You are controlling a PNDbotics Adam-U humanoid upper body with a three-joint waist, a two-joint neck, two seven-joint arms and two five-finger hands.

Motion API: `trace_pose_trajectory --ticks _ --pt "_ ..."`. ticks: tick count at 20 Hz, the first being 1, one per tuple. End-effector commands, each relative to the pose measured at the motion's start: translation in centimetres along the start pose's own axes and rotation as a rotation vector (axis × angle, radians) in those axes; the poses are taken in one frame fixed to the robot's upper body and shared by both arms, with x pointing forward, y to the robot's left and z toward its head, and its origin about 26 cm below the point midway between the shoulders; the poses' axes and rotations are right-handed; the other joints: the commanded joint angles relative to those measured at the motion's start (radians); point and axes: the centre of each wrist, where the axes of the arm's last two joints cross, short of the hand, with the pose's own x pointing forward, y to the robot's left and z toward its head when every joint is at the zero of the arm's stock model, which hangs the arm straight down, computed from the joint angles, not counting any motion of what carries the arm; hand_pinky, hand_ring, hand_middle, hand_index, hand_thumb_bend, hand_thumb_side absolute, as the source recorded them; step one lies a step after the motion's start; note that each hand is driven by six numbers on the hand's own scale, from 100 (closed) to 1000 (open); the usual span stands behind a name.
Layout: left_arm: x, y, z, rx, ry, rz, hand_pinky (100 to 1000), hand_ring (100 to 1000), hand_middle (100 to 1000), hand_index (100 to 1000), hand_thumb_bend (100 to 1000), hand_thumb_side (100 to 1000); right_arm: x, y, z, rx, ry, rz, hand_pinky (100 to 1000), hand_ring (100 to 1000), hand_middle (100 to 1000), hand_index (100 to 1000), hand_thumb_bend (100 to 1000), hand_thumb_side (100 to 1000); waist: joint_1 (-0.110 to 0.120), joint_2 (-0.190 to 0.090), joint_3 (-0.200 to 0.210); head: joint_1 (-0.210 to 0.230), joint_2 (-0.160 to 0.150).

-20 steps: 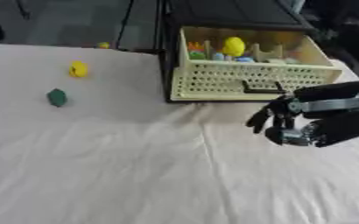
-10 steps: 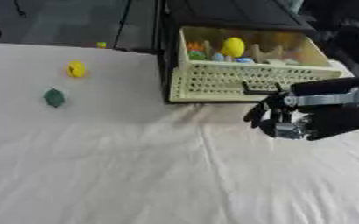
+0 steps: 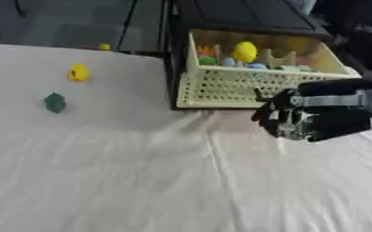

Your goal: Pick up objects from table and place into drawer.

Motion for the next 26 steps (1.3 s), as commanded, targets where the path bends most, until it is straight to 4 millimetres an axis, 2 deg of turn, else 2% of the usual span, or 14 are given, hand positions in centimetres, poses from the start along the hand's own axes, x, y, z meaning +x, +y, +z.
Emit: trace_pose_trajectory --ticks 1,9,17,26 --pt "0.5 -0.1 -0.1 -0.016 -0.016 0.004 287 489 744 788 100 916 -0.3 -1.0 0.7 -0.04 0.032 0.023 578 673 794 927 100 1000 0.002 -0.013 0.002 -0.007 -0.017" --pt "0.3 -0.1 0.0 -0.014 -0.011 0.008 288 490 746 790 100 923 -1.5 -1.1 0.3 -0.062 0.07 0.004 594 703 810 929 100 1000 -0.006 0.006 0.013 -0.02 -0.036" --pt "0.2 -0.2 0.1 -0.014 -0.005 0.01 289 492 748 790 100 928 -2.0 -1.2 0.3 -0.075 0.109 0.034 507 729 822 895 100 1000 -0.008 0.017 0.015 -0.027 -0.042" --pt "0.3 -0.4 0.1 -0.027 -0.018 0.02 292 494 749 791 100 930 -2.2 -1.5 0.3 -0.102 0.094 0.039 550 772 854 905 100 1000 -0.005 0.027 0.019 -0.034 -0.052"
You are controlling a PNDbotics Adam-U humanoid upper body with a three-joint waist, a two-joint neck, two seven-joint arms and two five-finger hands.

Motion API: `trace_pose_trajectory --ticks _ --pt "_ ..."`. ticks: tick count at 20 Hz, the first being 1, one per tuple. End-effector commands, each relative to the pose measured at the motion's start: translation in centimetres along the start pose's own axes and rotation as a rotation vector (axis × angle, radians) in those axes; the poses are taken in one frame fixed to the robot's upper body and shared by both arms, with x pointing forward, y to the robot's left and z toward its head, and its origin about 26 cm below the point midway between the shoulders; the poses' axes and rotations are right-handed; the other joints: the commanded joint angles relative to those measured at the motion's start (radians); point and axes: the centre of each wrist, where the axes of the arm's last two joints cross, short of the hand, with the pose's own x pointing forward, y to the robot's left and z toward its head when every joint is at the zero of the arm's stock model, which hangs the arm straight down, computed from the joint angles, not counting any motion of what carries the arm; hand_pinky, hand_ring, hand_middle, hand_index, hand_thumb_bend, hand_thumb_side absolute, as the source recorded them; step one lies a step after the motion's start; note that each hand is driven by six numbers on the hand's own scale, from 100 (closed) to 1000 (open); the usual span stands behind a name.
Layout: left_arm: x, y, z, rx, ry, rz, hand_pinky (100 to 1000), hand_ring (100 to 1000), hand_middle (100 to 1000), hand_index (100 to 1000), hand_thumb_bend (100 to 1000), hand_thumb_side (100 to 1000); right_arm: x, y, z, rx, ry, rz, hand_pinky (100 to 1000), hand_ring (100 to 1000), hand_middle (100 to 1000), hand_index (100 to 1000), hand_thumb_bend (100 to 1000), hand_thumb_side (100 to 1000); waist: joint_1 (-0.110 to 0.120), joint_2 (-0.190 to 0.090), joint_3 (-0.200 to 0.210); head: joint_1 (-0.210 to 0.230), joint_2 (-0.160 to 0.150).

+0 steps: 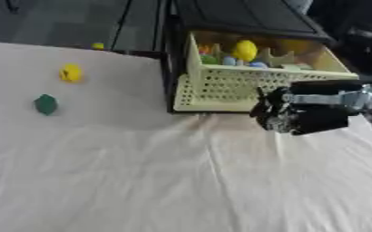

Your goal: Pick up objects from table and place into drawer.

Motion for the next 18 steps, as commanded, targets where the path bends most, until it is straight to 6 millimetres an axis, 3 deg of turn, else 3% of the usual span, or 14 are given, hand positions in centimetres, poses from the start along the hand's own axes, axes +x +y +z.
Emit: trace_pose_trajectory --ticks 1,10,18 --pt "0.6 -0.3 -0.3 -0.014 -0.029 0.005 292 494 750 791 100 931 -0.3 -1.0 0.6 -0.034 0.008 0.014 550 770 855 909 100 1000 0.008 -0.014 0.003 -0.006 -0.018" --pt "0.6 -0.5 -0.2 -0.024 -0.025 0.01 292 496 752 791 100 936 -0.1 -1.8 0.4 -0.076 -0.031 0.005 549 768 856 921 100 1000 0.003 0.0 0.017 -0.013 -0.034" --pt "0.5 -0.6 -0.2 -0.033 -0.019 0.011 293 497 753 792 100 939 -1.6 -1.8 0.7 -0.13 0.032 0.008 552 771 856 916 100 1000 -0.003 0.008 0.028 -0.023 -0.046"
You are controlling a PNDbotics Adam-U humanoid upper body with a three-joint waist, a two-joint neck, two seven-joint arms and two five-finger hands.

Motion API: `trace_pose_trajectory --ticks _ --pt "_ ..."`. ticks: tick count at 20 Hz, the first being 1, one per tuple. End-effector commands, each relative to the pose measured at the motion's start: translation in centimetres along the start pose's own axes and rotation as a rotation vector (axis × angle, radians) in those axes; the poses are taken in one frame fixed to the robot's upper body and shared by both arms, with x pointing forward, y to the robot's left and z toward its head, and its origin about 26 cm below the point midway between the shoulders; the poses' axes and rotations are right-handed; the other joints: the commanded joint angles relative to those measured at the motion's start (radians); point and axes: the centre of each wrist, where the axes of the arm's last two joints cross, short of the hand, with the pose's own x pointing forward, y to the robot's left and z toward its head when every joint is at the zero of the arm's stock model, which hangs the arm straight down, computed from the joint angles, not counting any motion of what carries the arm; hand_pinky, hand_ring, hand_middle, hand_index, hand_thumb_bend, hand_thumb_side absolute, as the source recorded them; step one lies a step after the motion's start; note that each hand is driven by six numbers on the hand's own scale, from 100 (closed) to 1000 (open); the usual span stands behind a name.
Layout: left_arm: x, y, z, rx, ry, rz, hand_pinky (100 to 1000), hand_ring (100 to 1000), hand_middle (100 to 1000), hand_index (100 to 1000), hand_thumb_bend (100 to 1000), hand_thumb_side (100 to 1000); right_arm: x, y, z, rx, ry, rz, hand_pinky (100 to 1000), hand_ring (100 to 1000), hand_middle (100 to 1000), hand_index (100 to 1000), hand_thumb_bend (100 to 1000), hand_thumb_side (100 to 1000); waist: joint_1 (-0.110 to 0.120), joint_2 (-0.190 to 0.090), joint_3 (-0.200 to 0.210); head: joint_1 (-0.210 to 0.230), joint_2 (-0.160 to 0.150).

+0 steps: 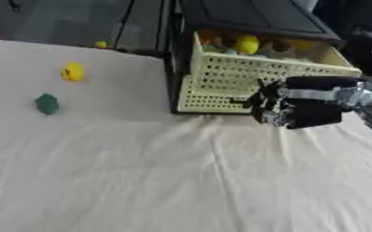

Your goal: Pick up objects from table and place into drawer.

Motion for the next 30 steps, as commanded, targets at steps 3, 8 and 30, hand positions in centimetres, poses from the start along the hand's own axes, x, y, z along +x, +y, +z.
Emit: trace_pose_trajectory --ticks 3,8,30 --pt "0.6 -0.2 -0.2 -0.018 -0.026 -0.003 293 497 754 792 100 941 -1.0 -0.8 1.3 -0.062 0.049 0.018 552 771 856 917 100 1000 0.004 -0.012 0.006 -0.011 -0.026" --pt "0.6 -0.3 -0.2 -0.027 -0.023 0.0 293 498 755 792 100 944 -1.0 -0.8 1.5 -0.085 0.042 0.011 551 769 855 917 100 1000 0.001 -0.006 0.009 -0.017 -0.035" --pt "0.3 -0.7 0.0 -0.076 -0.005 0.007 294 499 756 793 100 954 -1.4 -2.5 2.2 -0.21 0.094 0.069 529 748 757 885 100 1000 -0.008 0.005 0.015 -0.033 -0.061"
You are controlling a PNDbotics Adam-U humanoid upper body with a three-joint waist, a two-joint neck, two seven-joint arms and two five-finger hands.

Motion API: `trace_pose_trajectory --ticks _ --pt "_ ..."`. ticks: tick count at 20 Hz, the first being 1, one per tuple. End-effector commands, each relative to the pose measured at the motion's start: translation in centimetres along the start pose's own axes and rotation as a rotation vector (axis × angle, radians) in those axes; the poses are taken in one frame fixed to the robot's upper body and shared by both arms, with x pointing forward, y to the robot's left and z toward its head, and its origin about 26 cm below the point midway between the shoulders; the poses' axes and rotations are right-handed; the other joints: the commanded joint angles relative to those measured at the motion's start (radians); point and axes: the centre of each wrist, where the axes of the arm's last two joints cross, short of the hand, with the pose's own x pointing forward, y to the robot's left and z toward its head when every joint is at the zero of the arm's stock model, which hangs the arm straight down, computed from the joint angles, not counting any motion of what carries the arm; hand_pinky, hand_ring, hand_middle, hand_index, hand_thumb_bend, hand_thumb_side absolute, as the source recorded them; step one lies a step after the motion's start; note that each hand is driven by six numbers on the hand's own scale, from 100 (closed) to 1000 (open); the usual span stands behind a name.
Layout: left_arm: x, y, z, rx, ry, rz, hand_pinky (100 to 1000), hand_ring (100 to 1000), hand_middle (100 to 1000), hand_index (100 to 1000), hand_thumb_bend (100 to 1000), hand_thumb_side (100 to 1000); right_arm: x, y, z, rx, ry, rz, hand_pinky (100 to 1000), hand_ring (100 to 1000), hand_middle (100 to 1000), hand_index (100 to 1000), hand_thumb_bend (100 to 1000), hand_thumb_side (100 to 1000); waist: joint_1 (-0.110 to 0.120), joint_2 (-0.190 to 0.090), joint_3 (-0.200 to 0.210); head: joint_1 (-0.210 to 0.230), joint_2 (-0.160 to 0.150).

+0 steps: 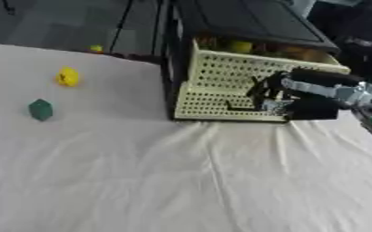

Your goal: Pick up objects from table and place into drawer.

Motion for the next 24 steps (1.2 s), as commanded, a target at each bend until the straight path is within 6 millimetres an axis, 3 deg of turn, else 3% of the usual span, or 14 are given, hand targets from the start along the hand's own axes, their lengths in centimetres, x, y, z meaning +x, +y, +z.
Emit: trace_pose_trajectory --ticks 1,24 --pt "0.54 -0.23 -0.2 -0.016 -0.023 0.001 294 499 756 792 100 955 -0.45 -1.69 0.81 -0.036 0.036 0.044 529 752 763 886 100 1000 0.004 -0.016 0.003 -0.006 -0.021" --pt "0.55 -0.47 -0.25 -0.04 -0.021 0.003 296 496 760 794 100 969 -1.23 -2.3 1.01 -0.142 0.043 0.025 543 775 803 891 100 1000 -0.016 0.011 0.031 -0.021 -0.058"
